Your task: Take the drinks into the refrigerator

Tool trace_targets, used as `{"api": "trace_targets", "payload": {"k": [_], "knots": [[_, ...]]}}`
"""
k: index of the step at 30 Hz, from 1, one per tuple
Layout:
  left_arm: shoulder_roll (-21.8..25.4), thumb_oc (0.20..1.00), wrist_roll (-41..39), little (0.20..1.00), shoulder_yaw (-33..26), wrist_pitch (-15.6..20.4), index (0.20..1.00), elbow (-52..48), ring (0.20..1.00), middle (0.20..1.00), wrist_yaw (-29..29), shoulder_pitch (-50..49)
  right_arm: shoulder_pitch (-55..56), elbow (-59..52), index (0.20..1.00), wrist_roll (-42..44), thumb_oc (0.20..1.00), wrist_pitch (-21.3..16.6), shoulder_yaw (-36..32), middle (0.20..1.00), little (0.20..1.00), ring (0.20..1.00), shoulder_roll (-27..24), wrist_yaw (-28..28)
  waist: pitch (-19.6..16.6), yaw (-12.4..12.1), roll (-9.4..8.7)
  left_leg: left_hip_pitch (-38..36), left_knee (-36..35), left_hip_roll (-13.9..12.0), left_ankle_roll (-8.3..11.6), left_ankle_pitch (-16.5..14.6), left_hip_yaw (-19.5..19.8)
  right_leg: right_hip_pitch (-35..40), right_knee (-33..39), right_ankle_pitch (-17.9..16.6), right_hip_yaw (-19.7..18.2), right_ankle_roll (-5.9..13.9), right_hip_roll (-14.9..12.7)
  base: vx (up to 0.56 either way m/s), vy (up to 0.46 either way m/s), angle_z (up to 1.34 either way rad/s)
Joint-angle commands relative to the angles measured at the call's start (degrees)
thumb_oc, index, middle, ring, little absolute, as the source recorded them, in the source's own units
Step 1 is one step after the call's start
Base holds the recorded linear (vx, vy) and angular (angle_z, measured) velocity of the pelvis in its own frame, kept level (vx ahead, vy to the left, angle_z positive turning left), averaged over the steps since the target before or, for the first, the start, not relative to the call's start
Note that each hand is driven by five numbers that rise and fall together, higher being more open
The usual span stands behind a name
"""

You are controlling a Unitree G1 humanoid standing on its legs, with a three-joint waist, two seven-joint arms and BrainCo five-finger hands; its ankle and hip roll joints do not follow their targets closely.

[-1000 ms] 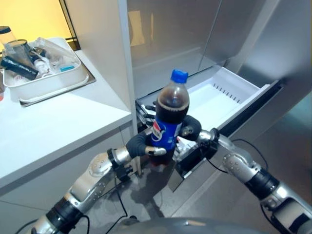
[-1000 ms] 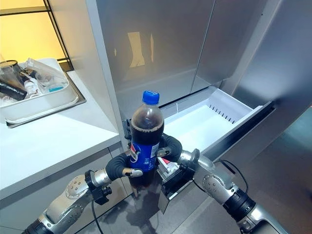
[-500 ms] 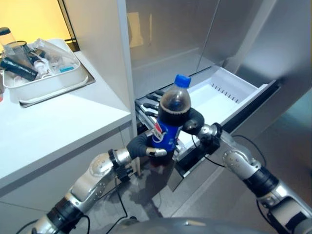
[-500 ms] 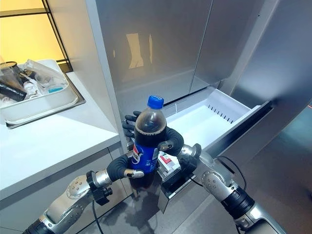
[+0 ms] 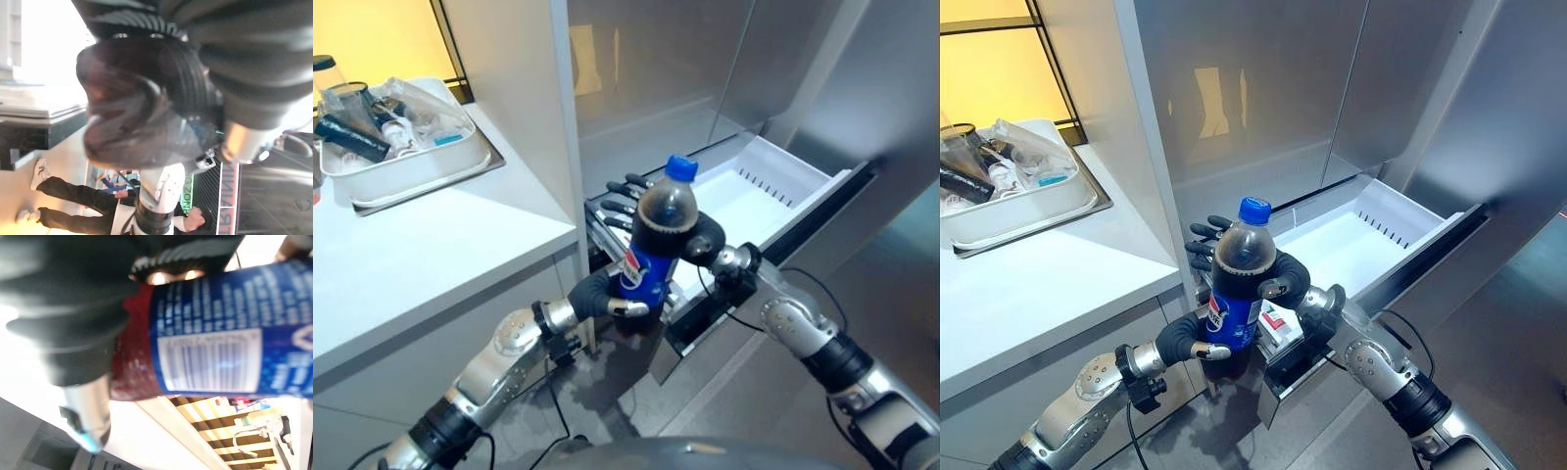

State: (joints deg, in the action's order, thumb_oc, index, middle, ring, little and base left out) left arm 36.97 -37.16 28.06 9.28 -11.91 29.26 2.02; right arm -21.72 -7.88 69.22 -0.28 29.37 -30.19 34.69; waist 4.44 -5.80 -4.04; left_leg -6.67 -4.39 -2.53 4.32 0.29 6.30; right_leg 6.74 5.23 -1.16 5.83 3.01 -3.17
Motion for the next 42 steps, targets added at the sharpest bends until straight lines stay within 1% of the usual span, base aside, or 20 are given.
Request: {"api": "trace_targets", "payload": {"k": [1,3,4,5,6,7,33,34,35,42], "knots": [[-2.9,0.200,-1.9,0.200,-1.3,3.7,0.200,-0.5,0.200,0.200,-0.7,4.4,-5.5,-6.1,1.000,3.2,1.000,-2.7,0.5,1.000,1.000,1.000,2.4,2.0,-1.8,-0.2,-1.40,1.4,1.2,3.4,-5.45,-3.5,4.2,0.1,-3.3,2.7,3.4,0.33,0.1,0.00,0.000,0.00],[-2.8,0.200,-1.8,0.200,-1.1,3.6,0.200,-0.4,0.200,0.200,-0.7,4.6,-6.1,-6.4,1.000,2.9,1.000,-2.5,1.4,1.000,1.000,1.000,2.3,2.1,-1.8,-0.2,-1.40,1.5,1.3,3.4,-5.46,-3.5,4.3,0.1,-3.3,2.7,3.4,0.31,0.1,0.00,0.000,0.00],[-2.9,0.200,-1.9,0.200,-1.1,3.7,0.200,-0.5,0.200,0.200,-0.7,4.8,-6.4,-6.7,0.777,2.7,0.777,-2.4,1.8,0.777,0.777,0.777,2.1,2.2,-1.8,-0.2,-1.39,1.5,1.3,3.4,-5.47,-3.5,4.3,0.1,-3.3,2.7,3.4,0.33,0.1,0.00,0.000,0.00],[-2.9,0.200,-1.9,0.200,-1.0,3.7,0.200,-0.6,0.200,0.200,-0.7,4.9,-6.4,-6.7,0.598,2.8,0.598,-2.2,2.0,0.598,0.598,0.598,2.2,2.2,-1.8,-0.3,-1.39,1.5,1.3,3.3,-5.47,-3.5,4.3,0.2,-3.3,2.7,3.5,0.32,0.1,0.00,0.000,0.00],[-2.8,0.200,-1.9,0.200,-0.9,3.7,0.200,-0.8,0.200,0.200,-0.7,5.0,-6.6,-6.7,0.498,2.9,0.498,-2.0,2.5,0.498,0.498,0.498,2.2,2.3,-1.7,-0.3,-1.35,1.4,1.2,3.4,-5.47,-3.4,4.3,0.2,-3.3,2.7,3.5,0.36,0.1,0.00,0.000,0.00],[-2.7,0.200,-1.9,0.200,-1.0,3.7,0.200,-0.9,0.200,0.200,-0.8,5.1,-6.8,-6.9,0.200,2.9,0.200,-2.0,2.6,0.200,0.200,0.200,2.2,2.4,-1.7,-0.3,-1.33,1.4,1.3,3.4,-5.48,-3.4,4.4,0.2,-3.3,2.7,3.5,0.37,0.1,0.00,0.000,0.00],[-3.4,0.200,-1.7,0.200,-1.5,3.3,0.200,-0.5,0.200,0.200,-1.2,4.6,-5.1,-7.7,0.200,3.4,0.200,-2.6,1.6,0.200,0.200,0.200,2.4,1.9,-1.7,-0.2,-1.30,1.4,1.0,3.4,-5.48,-3.2,4.7,0.4,-3.0,2.5,3.9,0.34,-0.1,0.00,0.000,0.00],[-3.4,0.216,-1.9,0.216,-1.4,3.2,0.216,-0.5,0.216,0.216,-1.0,4.5,-5.0,-7.5,0.200,3.4,0.200,-2.6,1.5,0.200,0.200,0.200,2.4,1.9,-1.7,-0.2,-1.29,1.4,1.0,3.4,-5.48,-3.2,4.7,0.4,-3.1,2.5,3.9,0.35,-0.2,0.00,0.000,0.00],[-3.5,1.000,-1.9,1.000,-1.5,3.1,1.000,-0.5,1.000,1.000,-1.1,4.3,-4.9,-7.3,0.200,3.5,0.200,-2.7,1.2,0.200,0.200,0.200,2.5,1.8,-1.7,-0.2,-1.26,1.4,1.1,3.4,-5.50,-3.2,4.7,0.4,-3.1,2.5,3.9,0.31,-0.1,0.00,0.000,0.00],[-3.0,1.000,-2.2,1.000,-2.1,2.5,1.000,-0.8,1.000,1.000,-0.9,3.0,-4.6,-6.5,0.200,3.5,0.200,-4.5,-1.9,0.200,0.200,0.200,2.1,0.9,-1.7,-0.1,-1.28,1.4,1.0,3.4,-5.54,-3.2,4.8,0.4,-3.1,2.6,4.0,0.37,-0.1,0.00,0.000,0.00]]}}
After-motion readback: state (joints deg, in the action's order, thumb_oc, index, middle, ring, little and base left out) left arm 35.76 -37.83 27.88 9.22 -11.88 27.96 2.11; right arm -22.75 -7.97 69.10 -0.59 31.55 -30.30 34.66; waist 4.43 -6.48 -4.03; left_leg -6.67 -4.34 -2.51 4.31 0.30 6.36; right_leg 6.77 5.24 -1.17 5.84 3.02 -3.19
